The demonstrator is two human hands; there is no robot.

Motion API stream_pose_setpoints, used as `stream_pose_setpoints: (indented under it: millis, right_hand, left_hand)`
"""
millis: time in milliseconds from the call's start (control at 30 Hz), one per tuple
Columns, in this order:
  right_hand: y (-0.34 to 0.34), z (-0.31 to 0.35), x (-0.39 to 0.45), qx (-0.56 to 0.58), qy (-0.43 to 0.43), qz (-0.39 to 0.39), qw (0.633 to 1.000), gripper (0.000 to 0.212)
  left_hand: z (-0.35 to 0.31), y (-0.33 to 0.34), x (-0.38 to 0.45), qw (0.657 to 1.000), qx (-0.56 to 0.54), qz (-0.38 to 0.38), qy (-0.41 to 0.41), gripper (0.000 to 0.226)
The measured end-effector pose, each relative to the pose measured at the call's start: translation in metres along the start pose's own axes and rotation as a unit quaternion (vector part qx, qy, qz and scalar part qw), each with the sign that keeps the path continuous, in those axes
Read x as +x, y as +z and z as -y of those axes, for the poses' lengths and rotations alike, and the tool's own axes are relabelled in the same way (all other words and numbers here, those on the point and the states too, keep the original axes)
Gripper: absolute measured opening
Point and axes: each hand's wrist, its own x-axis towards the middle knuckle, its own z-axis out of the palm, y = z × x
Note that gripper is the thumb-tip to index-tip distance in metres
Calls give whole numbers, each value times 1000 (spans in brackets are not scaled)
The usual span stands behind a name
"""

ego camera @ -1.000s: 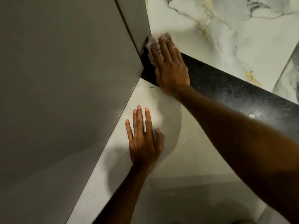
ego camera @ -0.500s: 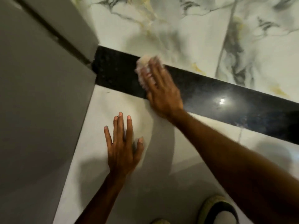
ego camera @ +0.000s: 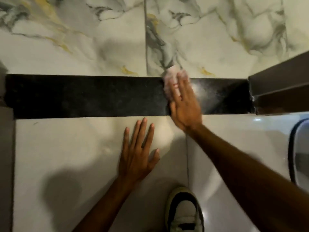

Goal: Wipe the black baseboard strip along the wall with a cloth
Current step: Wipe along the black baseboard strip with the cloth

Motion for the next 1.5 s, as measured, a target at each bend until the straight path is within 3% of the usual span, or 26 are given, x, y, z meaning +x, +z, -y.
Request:
stream_pose_setpoints:
  millis: [67, 167, 400, 633, 867, 1033, 1133, 1267, 1367, 1500]
  right_hand:
    - [2, -4, -51, 19, -3, 5, 1000, 64]
    - [-13, -37, -100, 34, 130, 6, 991, 62]
    - [-29, -139, -9, 11, 272, -52, 961, 62]
    - [-23, -115, -111, -9, 334, -69, 940, 58]
    - [-17, -132, -72, 0, 344, -77, 936, 61]
    - [-16, -113, -94, 2, 321, -98, 942, 57]
    - [-16, -94, -109, 15, 253, -65, 965, 58]
    - [-25, -142, -62, 26, 125, -24, 992, 58]
    - [-31, -160, -51, 50, 245, -43, 967, 58]
    - [-48, -115, -132, 154, 348, -62, 923, 54]
  left_hand:
    - [-12, 2, 11, 1000, 5, 3, 25, 75]
    - [-29, 3, 25, 999, 19, 23, 44, 75]
    - [-37, 12, 41, 997, 41, 33, 61, 78]
    - [-41, 2, 44, 997, 46, 44, 52, 76]
    - [-40, 7, 42, 996, 50, 48, 64, 80]
    - [-44, 1, 43, 996, 44, 55, 53, 80]
    - [-48, -3, 44, 996, 51, 60, 49, 80]
    - [-43, 1, 44, 995, 53, 61, 64, 80]
    - [-41, 5, 43, 995, 46, 63, 67, 80]
    - [-51, -23, 42, 992, 19, 108, 62, 79]
